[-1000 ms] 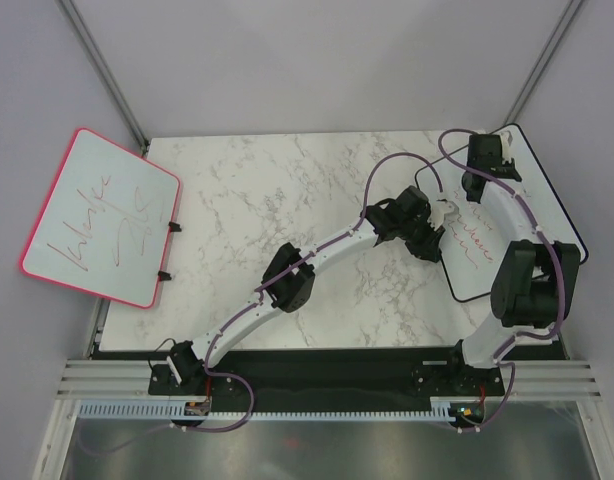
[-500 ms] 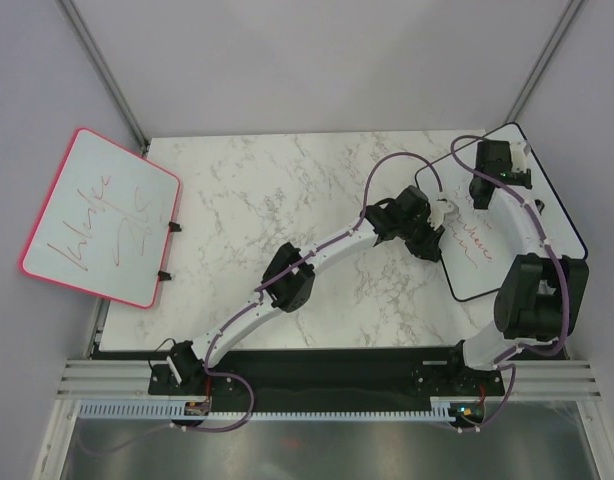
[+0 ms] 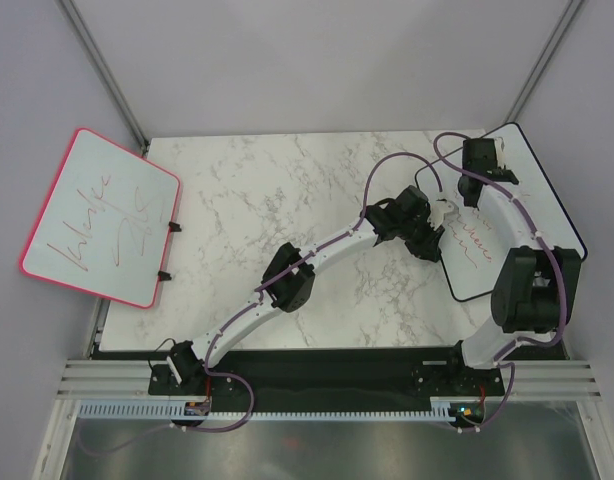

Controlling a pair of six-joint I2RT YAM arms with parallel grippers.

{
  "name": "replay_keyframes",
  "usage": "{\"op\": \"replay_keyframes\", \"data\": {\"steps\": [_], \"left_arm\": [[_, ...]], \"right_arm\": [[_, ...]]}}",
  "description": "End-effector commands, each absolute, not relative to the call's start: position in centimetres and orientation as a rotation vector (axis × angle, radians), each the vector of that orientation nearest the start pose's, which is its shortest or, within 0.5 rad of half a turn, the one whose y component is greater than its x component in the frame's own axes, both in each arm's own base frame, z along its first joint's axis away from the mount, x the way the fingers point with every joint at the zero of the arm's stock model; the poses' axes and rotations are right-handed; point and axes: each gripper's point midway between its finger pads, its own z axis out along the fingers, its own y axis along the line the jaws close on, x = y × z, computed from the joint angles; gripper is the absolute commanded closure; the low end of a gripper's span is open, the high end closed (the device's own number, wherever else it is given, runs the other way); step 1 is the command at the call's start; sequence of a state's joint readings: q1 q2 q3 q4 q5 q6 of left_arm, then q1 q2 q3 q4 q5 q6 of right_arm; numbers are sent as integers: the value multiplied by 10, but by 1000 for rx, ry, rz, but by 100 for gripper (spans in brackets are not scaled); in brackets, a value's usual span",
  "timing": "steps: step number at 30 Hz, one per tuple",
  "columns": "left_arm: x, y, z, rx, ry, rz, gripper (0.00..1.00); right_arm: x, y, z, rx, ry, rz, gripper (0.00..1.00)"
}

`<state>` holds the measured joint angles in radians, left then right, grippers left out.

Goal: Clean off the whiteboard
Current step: Erase the whiteboard at the whiteboard stand.

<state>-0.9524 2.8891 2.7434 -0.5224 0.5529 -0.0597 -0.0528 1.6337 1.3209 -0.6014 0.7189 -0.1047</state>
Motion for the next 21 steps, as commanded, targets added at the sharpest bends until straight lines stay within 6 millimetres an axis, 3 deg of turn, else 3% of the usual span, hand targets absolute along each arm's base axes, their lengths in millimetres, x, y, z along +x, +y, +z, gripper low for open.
{"op": "replay_keyframes", "data": {"steps": [1,4,6,14,18,21], "left_arm": [[329,-595,20,1233,2074,-1125,98],[330,-595,20,1233,2076,-1128,98],[330,-595,20,1233,2076,-1126,98],[330,-595,20,1231,2076,-1127,98],[330,-596,20,1230,2073,-1130,98],[330,-595,19,1229,2077,-1128,98]], "right_arm": [[396,-125,178,243,2355,-828,100],[389,-136,178,233,2360,-947,100],[376,-155,188,282,2328,-1129,100],[344,-194,219,417,2266,-1314,100],[344,-189,220,447,2258,-1226,100],[341,-171,200,428,2302,-1134,100]]}}
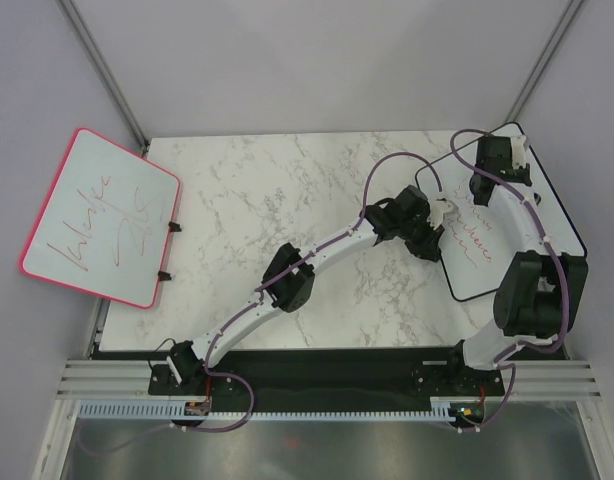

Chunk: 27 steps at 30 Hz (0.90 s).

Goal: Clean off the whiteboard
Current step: Erase the whiteboard at the whiteboard stand.

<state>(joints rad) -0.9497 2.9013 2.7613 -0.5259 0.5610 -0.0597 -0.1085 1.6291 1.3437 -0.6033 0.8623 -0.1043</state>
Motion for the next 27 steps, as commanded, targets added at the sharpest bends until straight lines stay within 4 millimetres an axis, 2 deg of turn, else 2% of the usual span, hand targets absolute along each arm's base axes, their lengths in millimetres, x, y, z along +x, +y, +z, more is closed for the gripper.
{"op": "replay_keyframes", "data": {"steps": [1,2,5,6,8,11,13,15,17,19,22,23,27], "left_arm": [[330,-595,21,1230,2073,-1130,98],[330,-595,20,1229,2075,-1128,98],[331,-595,20,1227,2076,-1128,98],[330,-595,20,1228,2076,-1126,98],[331,-595,21,1227,2076,-1126,98],[330,-595,20,1228,2076,-1126,98],[330,-595,20,1229,2077,-1126,98],[330,-595,21,1228,2074,-1127,98],[331,-595,20,1227,2078,-1123,98],[330,-595,19,1227,2080,-1122,98],[332,-595,21,1225,2075,-1123,98],[332,-595,21,1225,2075,-1123,98],[330,-595,20,1225,2079,-1126,98]], "right_arm": [[339,-165,194,412,2316,-1128,100],[335,-155,174,387,2363,-1084,100],[325,-136,142,387,2444,-940,100],[324,-127,133,410,2460,-862,100],[316,-111,119,395,2484,-812,100],[307,-84,104,331,2497,-807,100],[301,-70,93,349,2500,-779,100],[306,-49,92,293,2490,-762,100],[311,-40,95,346,2449,-725,100],[314,-40,97,397,2416,-713,100],[315,-50,105,504,2348,-740,100],[314,-56,108,586,2314,-722,100],[301,-72,116,803,2200,-698,100]]}}
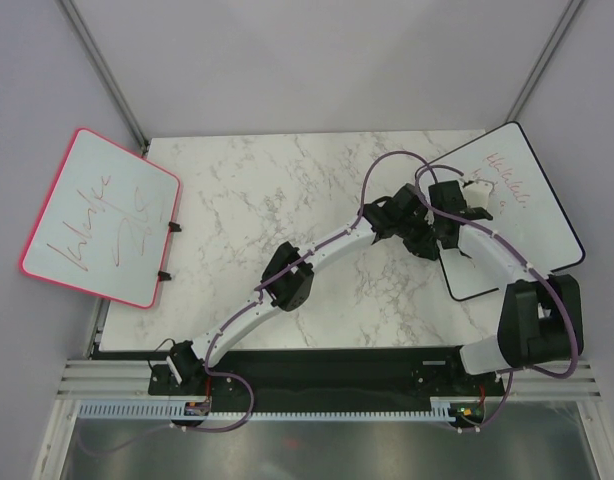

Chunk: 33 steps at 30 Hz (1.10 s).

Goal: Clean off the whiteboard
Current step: Erase the whiteboard at the whiteboard stand.

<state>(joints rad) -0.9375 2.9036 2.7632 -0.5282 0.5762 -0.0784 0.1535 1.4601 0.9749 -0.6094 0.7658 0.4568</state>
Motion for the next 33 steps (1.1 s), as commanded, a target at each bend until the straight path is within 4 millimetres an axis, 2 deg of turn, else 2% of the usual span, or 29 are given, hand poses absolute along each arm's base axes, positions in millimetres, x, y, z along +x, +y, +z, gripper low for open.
{"op": "replay_keyframes", "data": {"steps": [1,3,6,9,10,13,16,18,19,24,27,31,33], "left_arm": [[331,-595,20,1222,2080,-1126,98],[330,-595,20,1220,2084,-1126,98],[332,-595,21,1218,2080,-1128,98],[332,-595,21,1221,2081,-1124,98],[331,-595,20,1221,2080,-1126,98],[331,-595,20,1221,2080,-1126,98],[332,-594,20,1219,2082,-1128,98],[330,-595,20,1222,2082,-1132,98],[331,-595,20,1220,2081,-1131,98],[331,-595,20,1220,2084,-1125,98],[332,-594,20,1219,2082,-1128,98],[332,-595,19,1218,2084,-1133,98],[332,-594,21,1215,2084,-1135,98]], "right_arm": [[291,-76,119,833,2188,-718,100],[282,-81,120,923,2136,-726,100],[267,-79,110,1029,2129,-706,100],[255,-76,101,1090,2179,-743,100],[245,-76,98,1133,2192,-782,100],[226,-81,99,1226,2136,-846,100],[223,-85,108,1276,2061,-833,100],[234,-85,114,1258,2042,-803,100],[251,-83,119,1254,2013,-763,100],[301,-79,121,1254,1975,-726,100],[332,-78,137,1288,1901,-686,100],[355,-75,147,1316,1851,-643,100],[360,-77,151,1327,1822,-640,100]]}}
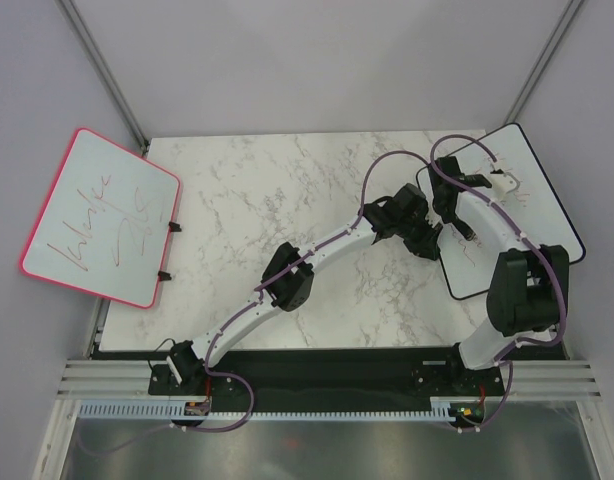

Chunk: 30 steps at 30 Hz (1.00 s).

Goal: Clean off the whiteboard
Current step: Erase the whiteboard at the whiteboard stand.

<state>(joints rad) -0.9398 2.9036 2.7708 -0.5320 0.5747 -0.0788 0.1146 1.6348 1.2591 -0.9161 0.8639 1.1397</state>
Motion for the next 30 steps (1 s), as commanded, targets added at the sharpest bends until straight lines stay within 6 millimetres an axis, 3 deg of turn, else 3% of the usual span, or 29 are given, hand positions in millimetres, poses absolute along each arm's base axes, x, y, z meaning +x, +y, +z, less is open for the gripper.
{"op": "replay_keyframes", "data": {"steps": [1,5,6,18,23,26,30], "left_arm": [[331,-595,21,1219,2081,-1136,98],[332,-594,19,1215,2088,-1139,98],[333,-594,21,1214,2085,-1138,98],[332,-594,20,1211,2089,-1132,98],[332,-594,20,1212,2086,-1134,98],[333,-595,21,1211,2083,-1135,98],[333,-595,20,1210,2086,-1135,98]], "right_arm": [[360,-80,149,1325,1819,-664,100],[338,-81,136,1338,1867,-731,100],[326,-83,125,1334,1894,-764,100],[240,-82,104,1444,1939,-786,100],[233,-77,101,1464,1964,-745,100],[247,-74,101,1475,1956,-720,100],[275,-61,85,1481,1977,-657,100]]}}
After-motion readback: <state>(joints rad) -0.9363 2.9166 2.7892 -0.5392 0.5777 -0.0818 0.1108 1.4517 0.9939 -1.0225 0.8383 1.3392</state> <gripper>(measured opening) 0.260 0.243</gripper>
